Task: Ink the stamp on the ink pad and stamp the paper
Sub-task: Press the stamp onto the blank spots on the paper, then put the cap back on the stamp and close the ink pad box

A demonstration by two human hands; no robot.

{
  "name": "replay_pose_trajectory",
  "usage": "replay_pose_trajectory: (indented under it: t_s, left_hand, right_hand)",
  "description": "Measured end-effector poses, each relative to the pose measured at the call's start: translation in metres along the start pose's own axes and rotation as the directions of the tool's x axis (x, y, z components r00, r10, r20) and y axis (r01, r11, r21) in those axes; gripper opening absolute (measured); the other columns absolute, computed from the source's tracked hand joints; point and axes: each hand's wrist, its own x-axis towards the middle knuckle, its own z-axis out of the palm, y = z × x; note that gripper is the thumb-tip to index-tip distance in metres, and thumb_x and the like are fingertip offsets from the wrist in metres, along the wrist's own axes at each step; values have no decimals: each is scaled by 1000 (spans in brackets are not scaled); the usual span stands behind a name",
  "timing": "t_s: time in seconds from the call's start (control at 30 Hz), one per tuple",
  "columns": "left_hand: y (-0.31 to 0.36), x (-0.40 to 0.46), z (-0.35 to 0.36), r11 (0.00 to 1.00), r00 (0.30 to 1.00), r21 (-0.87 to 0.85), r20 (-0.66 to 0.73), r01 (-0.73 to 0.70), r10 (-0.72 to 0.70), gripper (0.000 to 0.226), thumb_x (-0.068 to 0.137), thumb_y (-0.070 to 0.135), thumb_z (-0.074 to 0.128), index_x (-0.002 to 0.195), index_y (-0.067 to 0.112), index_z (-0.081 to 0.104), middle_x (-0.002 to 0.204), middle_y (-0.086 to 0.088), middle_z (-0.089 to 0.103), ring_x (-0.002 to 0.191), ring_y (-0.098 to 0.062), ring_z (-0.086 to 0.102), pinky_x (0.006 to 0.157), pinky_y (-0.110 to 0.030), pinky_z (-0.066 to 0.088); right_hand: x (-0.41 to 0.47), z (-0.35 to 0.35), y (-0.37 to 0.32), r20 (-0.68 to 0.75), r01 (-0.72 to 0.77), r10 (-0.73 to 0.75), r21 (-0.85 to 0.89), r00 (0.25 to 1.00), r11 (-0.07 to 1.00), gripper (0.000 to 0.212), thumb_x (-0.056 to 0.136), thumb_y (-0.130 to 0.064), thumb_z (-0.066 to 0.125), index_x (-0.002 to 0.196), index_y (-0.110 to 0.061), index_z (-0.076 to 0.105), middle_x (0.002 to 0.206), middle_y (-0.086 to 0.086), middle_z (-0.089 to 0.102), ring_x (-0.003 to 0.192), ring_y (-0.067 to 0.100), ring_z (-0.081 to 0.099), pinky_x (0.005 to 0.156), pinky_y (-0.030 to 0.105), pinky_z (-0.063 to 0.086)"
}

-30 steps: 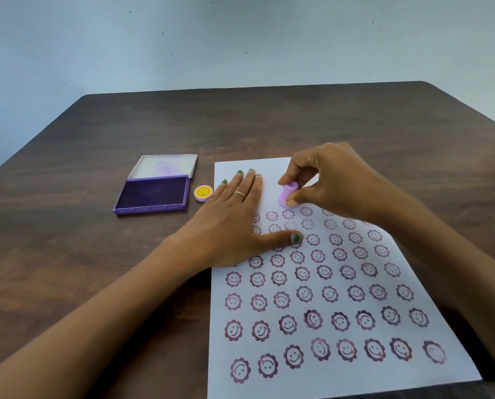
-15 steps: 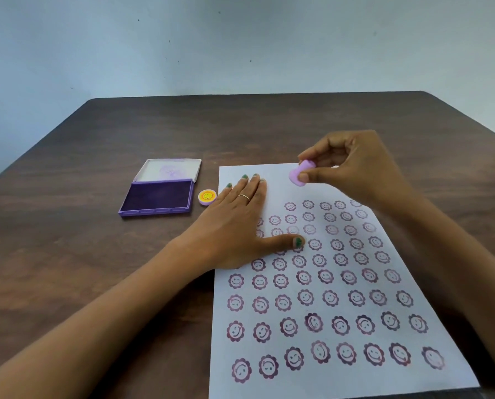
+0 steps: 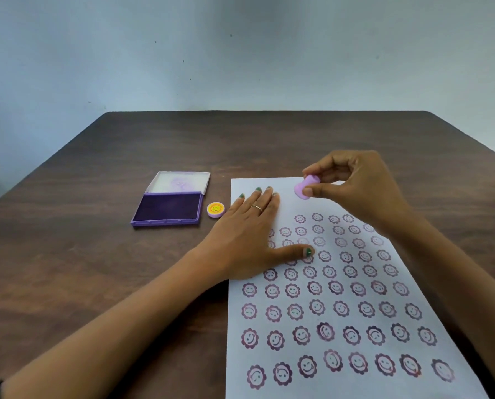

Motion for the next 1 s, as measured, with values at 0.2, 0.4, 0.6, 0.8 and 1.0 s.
replay_pose_trajectory:
  t_s: [0.2, 0.4, 0.6, 0.8, 1.0]
  left_hand:
    - [-29, -4, -45, 996, 972, 88, -233, 29, -8, 84, 70, 80, 33, 136, 29, 43, 147, 5, 42, 135, -16, 35, 116, -40, 6]
    - [-69, -19, -71, 978, 975, 140, -186, 151, -124, 47, 67, 71, 60, 103, 41, 62, 108, 16, 62, 104, -11, 47, 93, -31, 23]
    - [-71, -21, -71, 983, 986, 130, -117, 132, -117, 33, 69, 65, 63, 92, 42, 64, 90, 18, 64, 94, -6, 45, 86, -32, 21]
    - [-66, -19, -67, 985, 984, 135, -159, 103, -82, 24, 76, 59, 61, 87, 38, 63, 82, 20, 62, 89, -3, 46, 91, -33, 22]
    - [-48, -13, -63, 979, 932, -190, -363, -68, -6, 19, 78, 47, 67, 90, 32, 66, 87, 19, 69, 87, -2, 61, 92, -39, 41]
  right_hand:
    - [1, 1, 4, -97, -10, 21, 118, 995, 993, 25, 62, -19, 83, 84, -17, 72, 79, -8, 72, 71, 0, 68, 62, 5, 49]
    - [0, 2, 7, -148, -19, 60, 266, 987, 964, 25, 59, -19, 83, 82, -16, 72, 75, -12, 75, 70, 3, 70, 61, 8, 50]
    - [0, 3, 7, -146, -21, 63, 275, 987, 961, 26, 59, -21, 83, 81, -17, 72, 77, -10, 75, 72, 5, 71, 67, 13, 55]
    - [0, 4, 6, -139, -16, 58, 289, 989, 957, 25, 60, -18, 83, 83, -15, 72, 78, -9, 74, 70, 4, 70, 63, 10, 52]
    - [-2, 6, 4, -103, -33, 79, 391, 991, 920, 29, 59, -15, 83, 85, -12, 71, 79, 0, 76, 75, 13, 72, 69, 18, 57]
